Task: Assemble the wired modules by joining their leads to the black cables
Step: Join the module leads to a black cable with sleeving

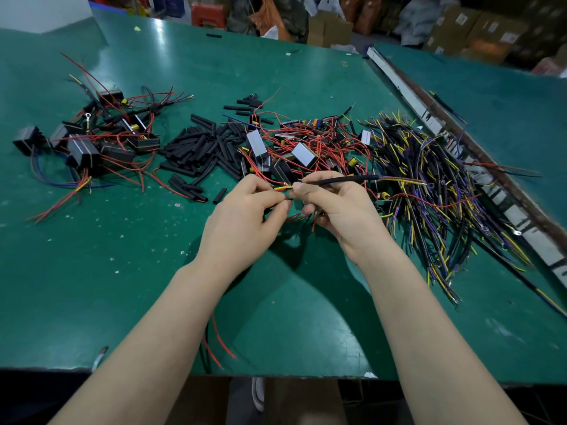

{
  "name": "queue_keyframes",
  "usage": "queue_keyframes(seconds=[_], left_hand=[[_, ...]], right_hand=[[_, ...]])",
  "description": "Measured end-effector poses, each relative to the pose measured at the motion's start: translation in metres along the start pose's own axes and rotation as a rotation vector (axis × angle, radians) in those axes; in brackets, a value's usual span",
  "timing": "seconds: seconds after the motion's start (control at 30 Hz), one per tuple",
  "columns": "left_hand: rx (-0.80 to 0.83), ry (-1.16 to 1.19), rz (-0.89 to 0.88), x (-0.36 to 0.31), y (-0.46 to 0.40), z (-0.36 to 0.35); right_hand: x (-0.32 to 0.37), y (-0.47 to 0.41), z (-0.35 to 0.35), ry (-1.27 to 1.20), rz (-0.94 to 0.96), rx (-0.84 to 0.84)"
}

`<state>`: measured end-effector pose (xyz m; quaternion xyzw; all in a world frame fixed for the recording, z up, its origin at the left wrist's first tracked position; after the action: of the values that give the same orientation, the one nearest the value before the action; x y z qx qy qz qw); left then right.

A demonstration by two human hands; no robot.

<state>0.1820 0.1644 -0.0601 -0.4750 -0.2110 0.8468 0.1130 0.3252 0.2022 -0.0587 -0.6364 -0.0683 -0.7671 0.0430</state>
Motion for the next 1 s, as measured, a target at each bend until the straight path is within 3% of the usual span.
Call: queue_keyframes(seconds=[0.33,0.77,1.0], left_hand=[[0.032,0.065,0.060,0.000,-0.002,0.000],[-0.093,0.047,-0.102,-0.010,0.000,0.007],[-0.183,0.174,-0.076,-0.004,-0.002,0.008]], right_hand=[[0.000,0.001,0.000,0.034,0.088,-0.059],[0.000,0.000,0.001,0.058,0.118,-0.016],[0.001,0.002,0.001,0.091,0.180,-0.050]])
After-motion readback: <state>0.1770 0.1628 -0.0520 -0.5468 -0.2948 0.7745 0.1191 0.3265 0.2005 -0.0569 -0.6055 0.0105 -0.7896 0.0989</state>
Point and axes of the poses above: each hand's wrist, its own y-axis away from the middle knuckle, its own z-axis out of the back of the hand, x = y × z, the point moved 4 cm from there along -y, towards the middle knuckle, and after that the axes turned 13 degrees about y, right-handed, at the moved point
